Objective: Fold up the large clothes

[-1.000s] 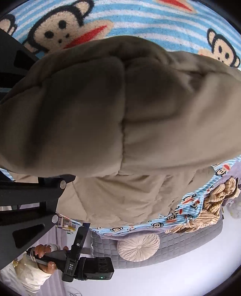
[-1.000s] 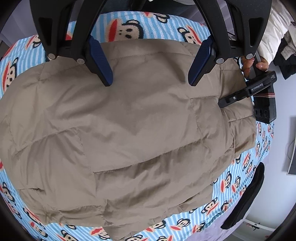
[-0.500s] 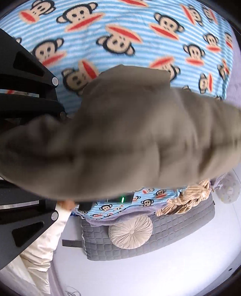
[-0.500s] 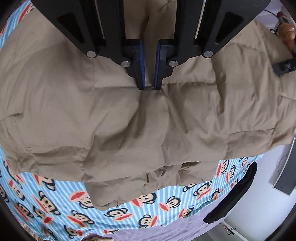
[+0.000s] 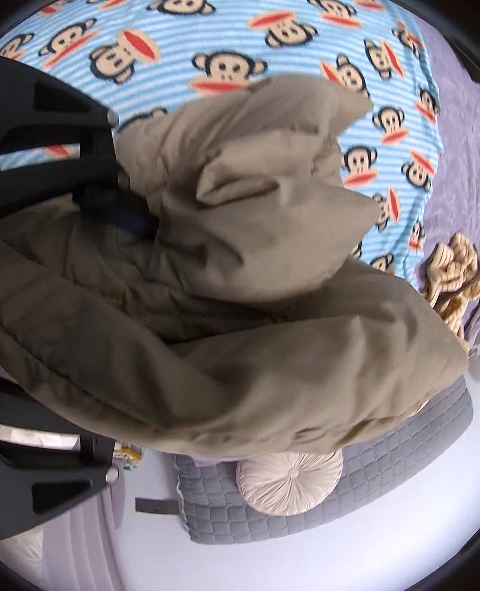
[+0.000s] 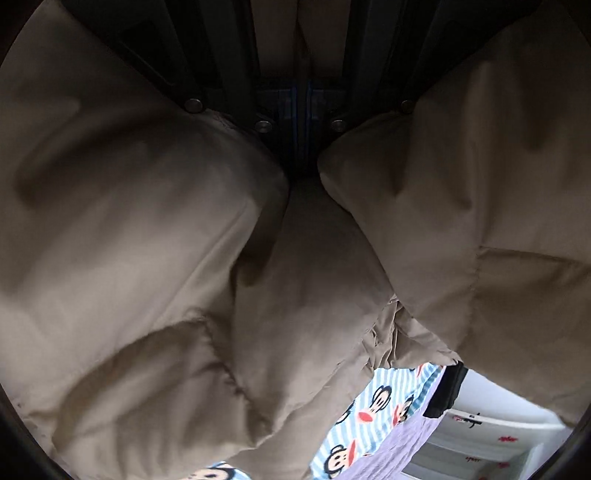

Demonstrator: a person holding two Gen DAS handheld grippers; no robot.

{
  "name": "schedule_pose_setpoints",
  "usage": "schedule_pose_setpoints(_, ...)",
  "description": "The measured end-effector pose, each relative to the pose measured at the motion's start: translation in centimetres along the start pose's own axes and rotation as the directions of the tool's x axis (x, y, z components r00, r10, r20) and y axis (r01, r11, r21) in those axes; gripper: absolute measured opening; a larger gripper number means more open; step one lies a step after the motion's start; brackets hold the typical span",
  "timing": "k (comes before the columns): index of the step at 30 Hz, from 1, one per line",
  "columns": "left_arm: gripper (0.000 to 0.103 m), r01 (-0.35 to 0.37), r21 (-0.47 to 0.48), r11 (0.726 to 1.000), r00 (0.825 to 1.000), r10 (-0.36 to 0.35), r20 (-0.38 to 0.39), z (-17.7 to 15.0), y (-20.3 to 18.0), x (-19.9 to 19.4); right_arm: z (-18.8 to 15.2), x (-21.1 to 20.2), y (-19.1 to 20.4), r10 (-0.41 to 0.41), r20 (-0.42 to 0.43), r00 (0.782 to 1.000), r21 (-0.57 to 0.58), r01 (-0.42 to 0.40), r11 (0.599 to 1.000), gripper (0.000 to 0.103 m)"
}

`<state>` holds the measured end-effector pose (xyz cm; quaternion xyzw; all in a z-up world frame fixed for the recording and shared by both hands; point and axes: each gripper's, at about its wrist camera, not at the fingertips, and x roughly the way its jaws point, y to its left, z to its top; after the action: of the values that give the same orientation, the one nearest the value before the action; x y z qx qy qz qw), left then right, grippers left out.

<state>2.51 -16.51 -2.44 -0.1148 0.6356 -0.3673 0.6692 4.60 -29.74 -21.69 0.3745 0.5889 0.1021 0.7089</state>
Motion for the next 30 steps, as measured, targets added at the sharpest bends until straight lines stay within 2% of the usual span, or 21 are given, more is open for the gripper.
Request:
schedule_pose_setpoints(5, 0.076, 0.06, 0.055, 0.997, 0.993, -0.054, -0.104, 2.1, -2.7, 5.0, -1.5, -6.1, -1.9, 0.032, 0.056, 0.998, 0.027, -0.033, 0.999, 0.006)
schedule_pose_setpoints(8, 0.076, 0.155, 0.067, 0.986, 0.973, -0.14, -0.181, 2.7, -3.3, 8.3, -3.5, -10.3, -4.6, 0.012, 0.12, 0.993, 0.084, -0.022, 0.996, 0.006)
schedule_pose_setpoints(10, 0.087, 0.191, 0.095, 0.977, 0.963, -0.168, -0.211, 3.3, -3.2, 10.9, -5.2, -12.6, -6.4, -0.007, 0.154, 0.988, 0.131, -0.013, 0.991, 0.006)
schedule_pose_setpoints(12, 0.087, 0.16, 0.119, 0.98, 0.969, -0.133, -0.209, 3.4, -3.3, 13.1, -7.0, -14.7, -8.0, -0.034, 0.179, 0.983, 0.177, 0.001, 0.984, 0.007)
schedule_pose_setpoints(13, 0.087, 0.144, 0.129, 0.981, 0.971, -0.115, -0.212, 3.6, -3.4, 14.3, -7.9, -15.5, -8.6, -0.045, 0.188, 0.981, 0.194, 0.008, 0.981, 0.011)
schedule_pose_setpoints(14, 0.087, 0.132, 0.138, 0.982, 0.973, -0.102, -0.209, 3.8, -3.6, 15.2, -8.8, -16.3, -9.0, -0.059, 0.196, 0.979, 0.208, 0.018, 0.978, 0.014)
schedule_pose_setpoints(15, 0.087, 0.121, 0.144, 0.982, 0.975, -0.091, -0.203, 4.4, -3.8, 15.9, -9.8, -17.2, -9.3, -0.082, 0.205, 0.975, 0.219, 0.036, 0.975, 0.029)
schedule_pose_setpoints(16, 0.087, 0.111, 0.152, 0.982, 0.977, -0.079, -0.198, 4.3, -4.1, 16.3, -10.7, -18.0, -9.5, -0.105, 0.213, 0.971, 0.226, 0.055, 0.972, 0.054)
schedule_pose_setpoints(17, 0.087, 0.099, 0.165, 0.981, 0.979, -0.066, -0.194, 4.3, -4.6, 16.6, -11.6, -18.9, -9.5, -0.127, 0.229, 0.965, 0.232, 0.072, 0.97, 0.065)
schedule_pose_setpoints(18, 0.087, 0.085, 0.183, 0.979, 0.981, -0.05, -0.19, 4.3, -5.1, 16.8, -12.6, -20.0, -9.4, -0.124, 0.256, 0.959, 0.229, 0.065, 0.971, 0.074)
schedule_pose_setpoints(20, 0.087, 0.05, 0.215, 0.975, 0.984, -0.012, -0.177, 5.0, -5.7, 17.6, -14.4, -21.5, -8.9, -0.042, 0.293, 0.955, 0.197, -0.017, 0.98, 0.074)
schedule_pose_setpoints(21, 0.087, 0.029, 0.228, 0.973, 0.986, 0.01, -0.167, 5.1, -6.1, 17.6, -15.2, -22.1, -8.2, 0.008, 0.305, 0.952, 0.168, -0.062, 0.984, 0.073)
schedule_pose_setpoints(23, 0.087, -0.01, 0.255, 0.967, 0.99, 0.045, -0.132, 4.9, -6.3, 17.5, -15.6, -22.1, -6.5, 0.062, 0.299, 0.952, 0.109, -0.098, 0.989, 0.075)
schedule_pose_setpoints(26, 0.087, -0.096, 0.32, 0.942, 0.995, 0.101, 0.001, 4.4, -7.7, 14.3, -14.7, -21.2, -5.4, 0.043, 0.279, 0.959, 0.059, -0.062, 0.996, 0.076)
schedule_pose_setpoints(28, 0.087, -0.199, 0.346, 0.917, 0.978, 0.162, 0.134, 4.3, -7.7, 11.6, -13.4, -19.7, -4.4, -0.045, 0.273, 0.961, 0.072, 0.026, 0.997, 0.076)
schedule_pose_setpoints(29, 0.087, -0.26, 0.34, 0.904, 0.959, 0.2, 0.199, 4.3, -7.2, 10.2, -12.9, -19.2, -4.2, -0.091, 0.28, 0.956, 0.089, 0.068, 0.994, 0.074)
schedule_pose_setpoints(30, 0.087, -0.315, 0.323, 0.892, 0.937, 0.239, 0.255, 4.4, -6.4, 8.9, -12.3, -19.0, -4.0, -0.107, 0.295, 0.949, 0.092, 0.083, 0.992, 0.049)
